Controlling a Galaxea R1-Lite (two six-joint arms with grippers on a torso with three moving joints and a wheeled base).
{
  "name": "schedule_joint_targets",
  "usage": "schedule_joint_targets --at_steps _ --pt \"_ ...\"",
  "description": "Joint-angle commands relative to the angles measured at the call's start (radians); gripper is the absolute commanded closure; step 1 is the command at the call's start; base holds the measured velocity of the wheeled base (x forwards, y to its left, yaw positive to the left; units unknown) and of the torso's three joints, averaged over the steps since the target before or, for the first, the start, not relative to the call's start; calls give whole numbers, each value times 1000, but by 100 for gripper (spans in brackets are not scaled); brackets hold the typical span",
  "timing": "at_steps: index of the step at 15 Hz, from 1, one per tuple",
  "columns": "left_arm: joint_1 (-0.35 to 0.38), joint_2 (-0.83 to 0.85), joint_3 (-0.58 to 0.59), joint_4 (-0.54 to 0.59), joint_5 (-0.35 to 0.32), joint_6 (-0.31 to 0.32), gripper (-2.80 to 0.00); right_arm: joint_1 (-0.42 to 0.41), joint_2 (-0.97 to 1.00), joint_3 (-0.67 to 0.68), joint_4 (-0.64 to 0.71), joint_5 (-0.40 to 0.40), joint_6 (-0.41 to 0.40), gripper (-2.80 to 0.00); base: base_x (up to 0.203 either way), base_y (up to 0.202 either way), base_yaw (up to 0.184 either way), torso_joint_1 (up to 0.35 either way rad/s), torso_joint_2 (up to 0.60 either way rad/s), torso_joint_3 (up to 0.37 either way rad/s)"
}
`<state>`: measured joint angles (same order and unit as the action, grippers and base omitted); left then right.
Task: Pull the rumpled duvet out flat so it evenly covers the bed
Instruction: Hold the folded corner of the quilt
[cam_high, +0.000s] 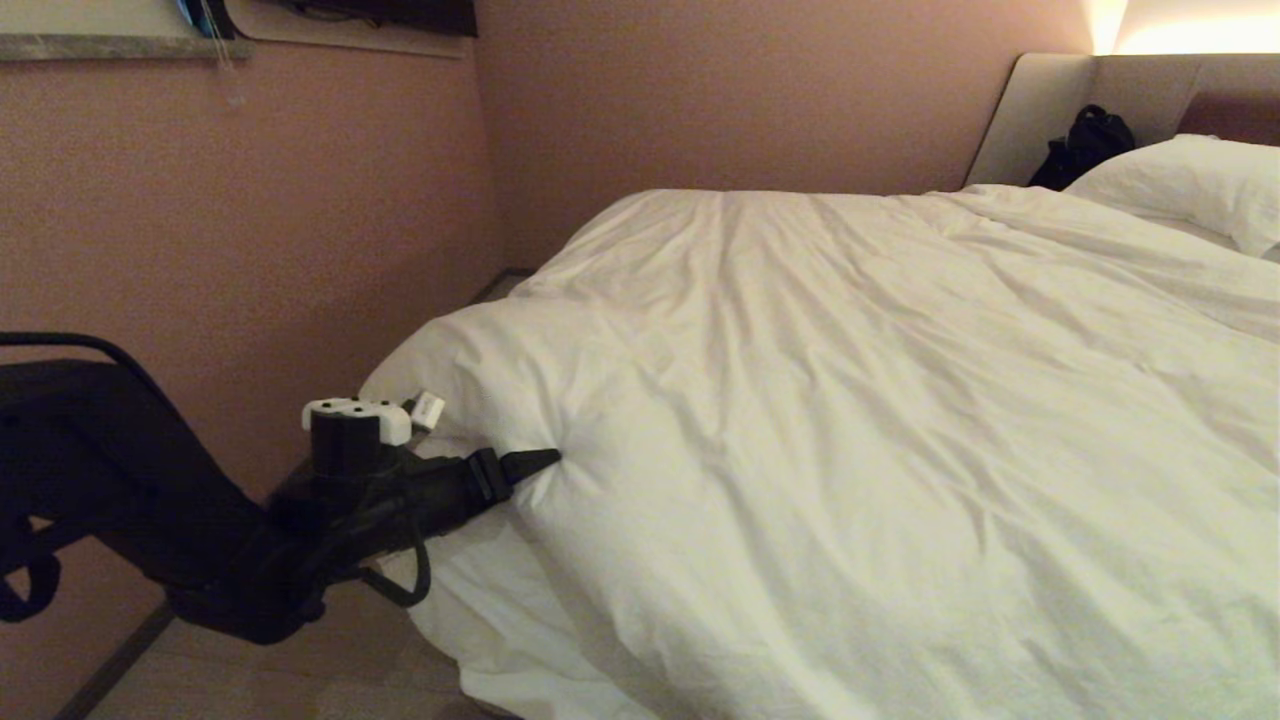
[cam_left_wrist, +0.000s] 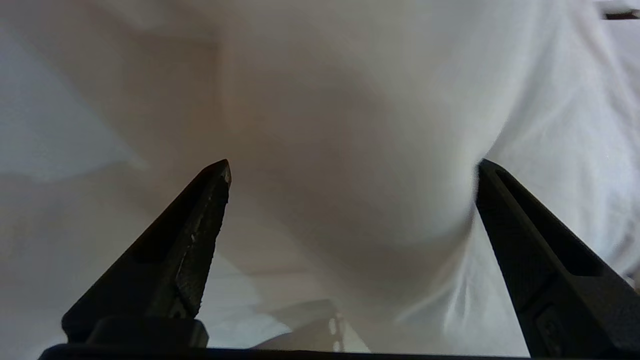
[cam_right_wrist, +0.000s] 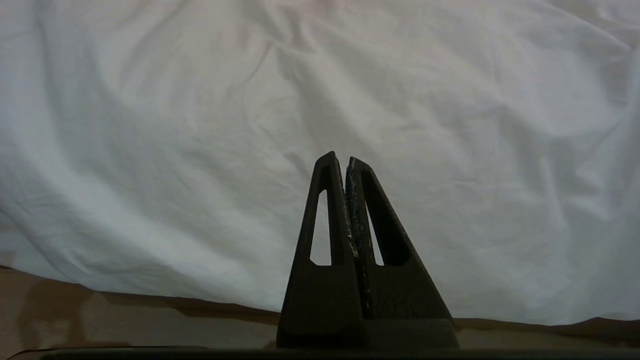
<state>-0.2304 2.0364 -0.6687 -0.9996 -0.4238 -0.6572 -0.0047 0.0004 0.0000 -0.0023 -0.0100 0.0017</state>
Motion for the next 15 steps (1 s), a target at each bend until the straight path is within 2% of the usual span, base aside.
schedule_joint_targets --at_steps 1,7,13,15 --pt "0 51 -6 -15 11 15 -280 0 0 0 -1 -1 0 0 0 0 0 0 0 0" --pt "-2 95 -71 -48 13 33 -280 0 0 0 -1 -1 0 0 0 0 0 0 0 0" --pt "-14 82 -67 -49 13 66 -280 0 0 0 -1 -1 0 0 0 0 0 0 0 0" --pt "-20 81 -48 -85 13 88 -280 0 0 0 -1 -1 0 0 0 0 0 0 0 0"
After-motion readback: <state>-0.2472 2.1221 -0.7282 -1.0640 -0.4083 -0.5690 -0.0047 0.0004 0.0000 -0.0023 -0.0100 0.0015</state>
